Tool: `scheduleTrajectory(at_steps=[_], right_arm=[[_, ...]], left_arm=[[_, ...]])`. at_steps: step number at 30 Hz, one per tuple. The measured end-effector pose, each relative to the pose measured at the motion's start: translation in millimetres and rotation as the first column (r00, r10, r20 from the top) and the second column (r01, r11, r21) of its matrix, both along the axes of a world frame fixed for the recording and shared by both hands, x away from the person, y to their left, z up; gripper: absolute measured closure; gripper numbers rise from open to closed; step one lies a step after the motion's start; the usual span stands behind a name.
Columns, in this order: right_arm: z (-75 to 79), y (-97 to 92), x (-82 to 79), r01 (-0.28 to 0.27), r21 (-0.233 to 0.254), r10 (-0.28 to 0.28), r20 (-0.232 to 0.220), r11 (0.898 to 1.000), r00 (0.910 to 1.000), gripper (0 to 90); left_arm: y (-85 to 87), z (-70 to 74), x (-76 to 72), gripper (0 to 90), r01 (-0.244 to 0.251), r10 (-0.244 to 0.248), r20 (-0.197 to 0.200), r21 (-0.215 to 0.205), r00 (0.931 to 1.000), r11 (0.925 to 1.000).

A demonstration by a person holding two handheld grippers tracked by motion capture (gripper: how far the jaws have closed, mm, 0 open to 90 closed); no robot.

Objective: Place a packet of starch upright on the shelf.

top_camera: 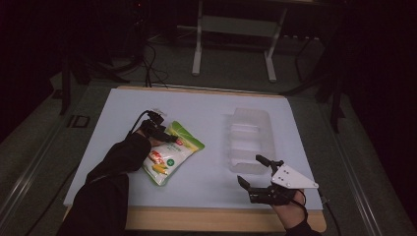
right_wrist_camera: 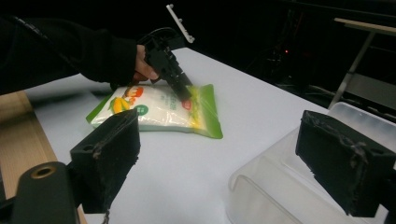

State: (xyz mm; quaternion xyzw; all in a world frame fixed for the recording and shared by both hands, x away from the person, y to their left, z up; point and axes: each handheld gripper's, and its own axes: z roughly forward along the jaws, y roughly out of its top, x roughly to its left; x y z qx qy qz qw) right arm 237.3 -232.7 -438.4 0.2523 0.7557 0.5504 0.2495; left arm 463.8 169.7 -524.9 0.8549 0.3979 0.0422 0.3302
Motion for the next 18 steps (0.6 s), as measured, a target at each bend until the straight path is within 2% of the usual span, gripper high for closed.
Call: scheduleTrajectory(at_steps=[4, 5, 7, 8, 11, 12, 13, 15, 16, 18], right_arm=[[-0.2, 1.0, -0.2, -0.003, -0.002, 0.003, -0.002, 1.000, 1.0000, 13.6], [0.0, 1.0, -0.6, -0.002, -0.001, 0.002, -0.003, 1.000, 1.0000, 13.6], [0.6, 0.5, -0.9, -0.003, 0.000, 0.003, -0.003, 1.000, 1.0000, 13.6], [0.6, 0.4, -0.9, -0.003, 0.002, 0.003, -0.002, 1.000, 1.0000, 13.6], [0.4, 0.9, -0.4, -0.001, 0.003, 0.001, -0.007, 1.000, 1.0000, 13.6], [0.4, 1.1, -0.6, -0.002, 0.002, 0.002, -0.009, 1.000, 1.0000, 13.6], [0.4, 1.4, -0.9, -0.003, 0.000, 0.003, -0.007, 1.000, 1.0000, 13.7], [0.6, 1.5, -1.0, -0.005, 0.000, 0.005, -0.007, 1.000, 1.0000, 13.8], [0.5, 1.5, -0.9, -0.004, 0.001, 0.004, -0.007, 1.000, 1.0000, 13.8], [0.0, 1.5, 0.0, -0.005, 0.000, 0.005, -0.012, 1.000, 0.9999, 13.8]], left_arm=[[-6.9, 2.6, -3.5, 20.6, -0.017, 0.017, -0.006, 0.048, 0.9998, 0.9987], [-7.8, 3.7, -4.7, 24.3, -0.017, 0.017, -0.014, 0.048, 0.9998, 0.9987], [-11.2, 6.4, -8.8, 40.2, -0.004, 0.005, -0.034, 0.045, 0.9994, 0.9990], [-15.2, 8.1, -11.7, 44.2, 0.017, -0.015, -0.023, 0.079, 0.9996, 0.9967], [-20.7, 10.5, -13.7, 50.2, 0.013, -0.011, -0.017, 0.126, 0.9998, 0.9919], [-21.1, 11.3, -14.5, 54.9, 0.005, -0.005, 0.001, 0.153, 1.0000, 0.9883], [-20.8, 11.3, -14.8, 63.1, 0.010, -0.010, 0.004, 0.158, 0.9999, 0.9874], [-20.0, 11.5, -16.4, 67.8, -0.003, 0.000, 0.020, 0.160, 0.9998, 0.9872], [-19.2, 11.8, -17.6, 77.3, 0.004, -0.010, 0.034, 0.169, 0.9994, 0.9856], [-16.6, 12.1, -19.0, 82.7, 0.007, -0.014, 0.047, 0.149, 0.9988, 0.9889]])
